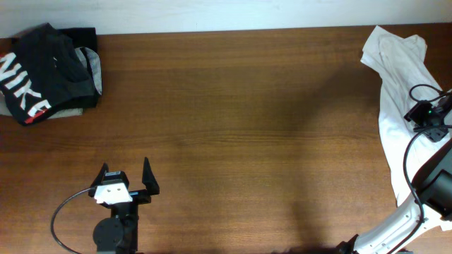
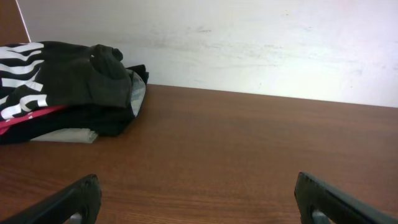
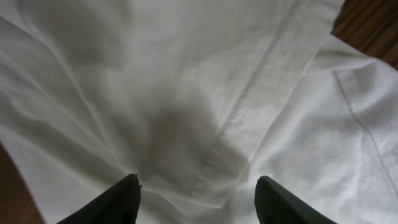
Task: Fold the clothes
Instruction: 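Reach the right gripper to the white T-shirt at the right edge, then grasp the T-shirt with the right gripper and drag it to table center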
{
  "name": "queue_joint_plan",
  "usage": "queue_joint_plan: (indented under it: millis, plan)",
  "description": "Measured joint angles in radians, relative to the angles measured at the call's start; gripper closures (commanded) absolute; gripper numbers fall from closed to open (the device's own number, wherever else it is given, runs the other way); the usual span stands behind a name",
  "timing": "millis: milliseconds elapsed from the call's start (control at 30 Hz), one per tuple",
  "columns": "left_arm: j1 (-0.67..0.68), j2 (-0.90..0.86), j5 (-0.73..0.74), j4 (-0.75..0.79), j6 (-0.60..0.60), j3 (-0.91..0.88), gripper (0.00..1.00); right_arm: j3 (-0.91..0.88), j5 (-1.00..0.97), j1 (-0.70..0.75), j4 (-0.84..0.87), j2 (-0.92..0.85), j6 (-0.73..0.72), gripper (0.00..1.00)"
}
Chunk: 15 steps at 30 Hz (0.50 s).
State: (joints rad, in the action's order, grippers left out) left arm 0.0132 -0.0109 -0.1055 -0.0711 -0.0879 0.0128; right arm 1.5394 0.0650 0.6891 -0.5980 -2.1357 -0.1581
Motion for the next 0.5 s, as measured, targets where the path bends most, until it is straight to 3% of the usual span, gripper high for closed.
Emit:
queue_joint_plan:
  millis: [167, 267, 400, 500]
  plan:
    - [0.000, 0.000, 0.000, 0.000, 0.000, 0.000, 0.01, -0.018, -0.016, 0.000, 0.010, -0.002, 0.001, 0.41]
    - [0.000, 0.000, 0.000, 0.000, 0.000, 0.000, 0.01, -0.043, -0.015, 0.000, 0.035, -0.004, 0.000, 0.62]
    - [0.000, 0.000, 0.000, 0.000, 0.000, 0.000, 0.01, -0.044, -0.008, 0.000, 0.058, -0.005, -0.002, 0.72]
    - [0.000, 0.000, 0.000, 0.000, 0.000, 0.000, 0.01, -0.043, -0.004, 0.000, 0.059, -0.005, -0.002, 0.95]
